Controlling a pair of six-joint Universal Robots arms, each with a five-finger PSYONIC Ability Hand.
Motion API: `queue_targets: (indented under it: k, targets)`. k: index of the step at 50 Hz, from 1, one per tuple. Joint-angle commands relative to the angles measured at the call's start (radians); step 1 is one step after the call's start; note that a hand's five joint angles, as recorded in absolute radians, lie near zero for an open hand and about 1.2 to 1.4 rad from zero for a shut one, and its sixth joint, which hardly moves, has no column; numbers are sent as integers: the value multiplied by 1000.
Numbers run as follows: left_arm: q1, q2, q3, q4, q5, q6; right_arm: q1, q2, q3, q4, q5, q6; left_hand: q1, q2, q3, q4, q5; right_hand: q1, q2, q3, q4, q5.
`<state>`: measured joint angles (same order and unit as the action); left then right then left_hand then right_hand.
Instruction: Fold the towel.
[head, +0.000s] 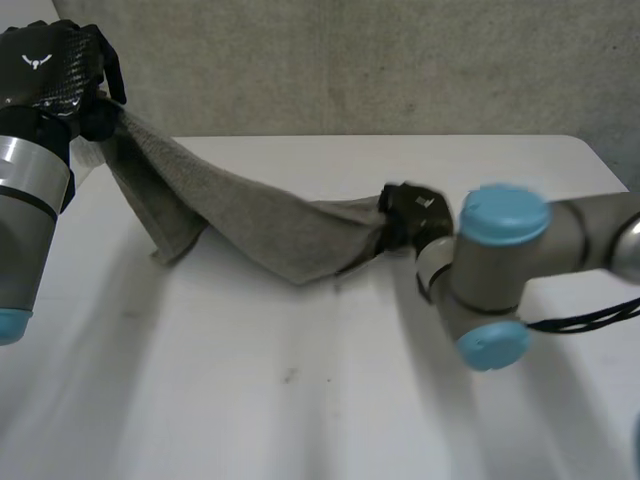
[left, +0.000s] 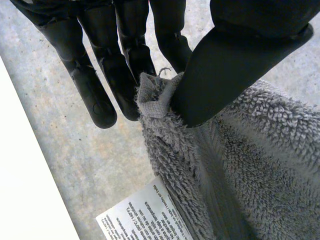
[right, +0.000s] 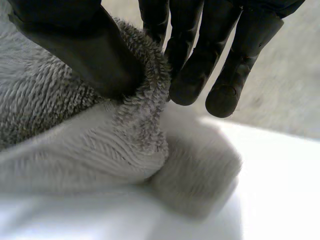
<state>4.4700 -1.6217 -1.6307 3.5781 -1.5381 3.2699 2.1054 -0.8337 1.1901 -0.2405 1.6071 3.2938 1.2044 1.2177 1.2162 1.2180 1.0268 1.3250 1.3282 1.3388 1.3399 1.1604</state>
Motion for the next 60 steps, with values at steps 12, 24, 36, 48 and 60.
queue_targets:
  k: [12,24,36,48,60]
  targets:
    - [-5,128,-57,-64,7,2,-151,-525,-91,393,-288,-633,192,179,180,178,195,71,68,58,56,61]
    - [-11,118,-107,-98,16,10,-139,-360,-207,765,-200,-1123,192,179,180,178,195,71,68,58,56,61]
    - [-20,-263,133,-98,18,108,-119,-78,-439,597,-179,-1240,192,179,180,178,195,71,68,58,56,61]
    - [-21,-397,637,18,52,74,-117,93,-928,167,-269,-1155,192,179,180,178,195,71,68,58,56,61]
    - [75,-287,403,42,61,-95,-133,16,-753,514,-449,-1083,192,179,180,178,195,71,68,58,56,61]
